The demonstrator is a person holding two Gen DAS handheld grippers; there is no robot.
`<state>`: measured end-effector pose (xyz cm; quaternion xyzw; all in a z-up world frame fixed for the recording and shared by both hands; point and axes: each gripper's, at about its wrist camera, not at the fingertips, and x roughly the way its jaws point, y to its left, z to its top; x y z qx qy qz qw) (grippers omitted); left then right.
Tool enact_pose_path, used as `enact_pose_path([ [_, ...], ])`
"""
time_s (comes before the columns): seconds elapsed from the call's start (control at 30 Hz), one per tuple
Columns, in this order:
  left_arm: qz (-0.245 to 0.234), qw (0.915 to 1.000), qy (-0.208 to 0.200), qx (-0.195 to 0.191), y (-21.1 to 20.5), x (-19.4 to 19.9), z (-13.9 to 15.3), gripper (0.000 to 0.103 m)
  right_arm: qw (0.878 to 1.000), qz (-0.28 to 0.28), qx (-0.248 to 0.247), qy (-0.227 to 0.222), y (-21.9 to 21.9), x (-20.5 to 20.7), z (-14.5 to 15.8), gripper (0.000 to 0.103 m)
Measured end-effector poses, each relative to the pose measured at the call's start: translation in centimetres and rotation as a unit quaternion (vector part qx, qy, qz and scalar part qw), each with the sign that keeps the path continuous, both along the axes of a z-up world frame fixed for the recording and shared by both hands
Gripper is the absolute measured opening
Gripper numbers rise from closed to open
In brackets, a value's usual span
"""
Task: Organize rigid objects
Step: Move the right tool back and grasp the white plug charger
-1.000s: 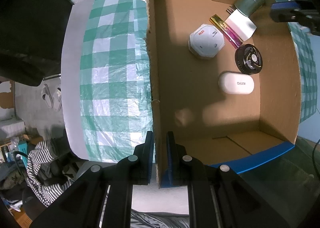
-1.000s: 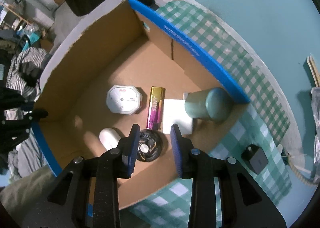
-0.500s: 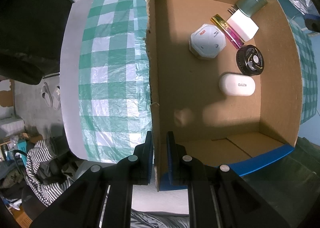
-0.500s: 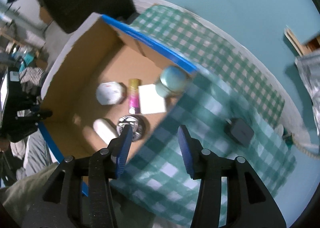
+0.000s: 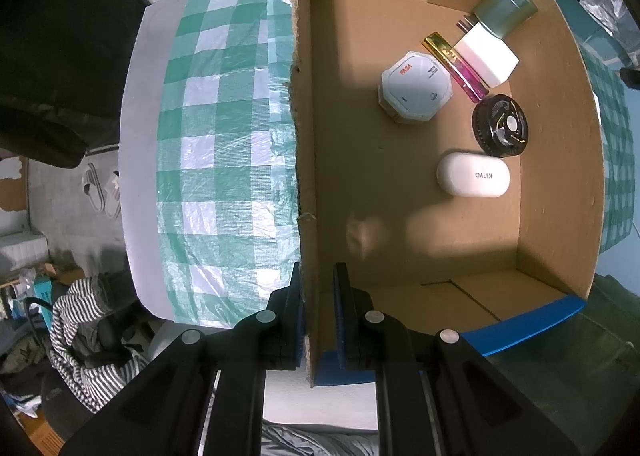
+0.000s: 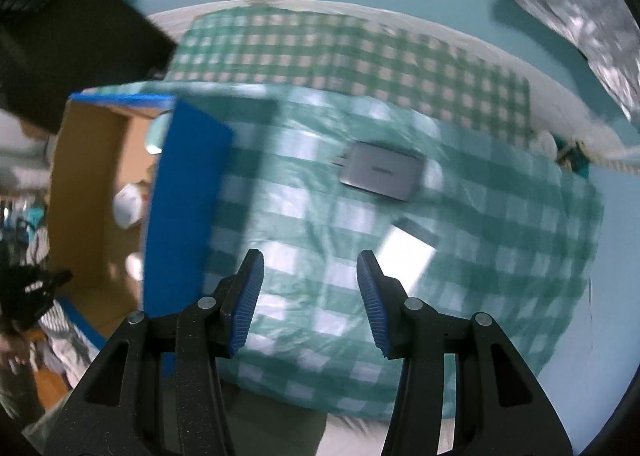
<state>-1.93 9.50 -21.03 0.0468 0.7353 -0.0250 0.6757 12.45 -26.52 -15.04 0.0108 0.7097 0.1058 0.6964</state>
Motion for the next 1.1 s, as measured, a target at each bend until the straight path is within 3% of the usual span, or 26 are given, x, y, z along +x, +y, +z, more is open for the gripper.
enact_pose_path([
  [0.1,0.001,1.0,0.0,0.002,-0.1,0.0,0.0,0.011,1.0,-0.025,-0.011,0.009,-1.7,0.0,-1.1,0.058],
  [0.6,0.004,0.9999,0.0,0.009,-0.2,-0.2,0.1,0.011,0.988,-0.141,-0.027,0.055,-7.0,0.0,-7.9,0.059],
  [1.1,0.004,0.9999,0.003,0.012,-0.2,-0.1,0.0,0.011,0.984,-0.161,-0.034,0.063,-7.4,-0.1,-10.6,0.058],
])
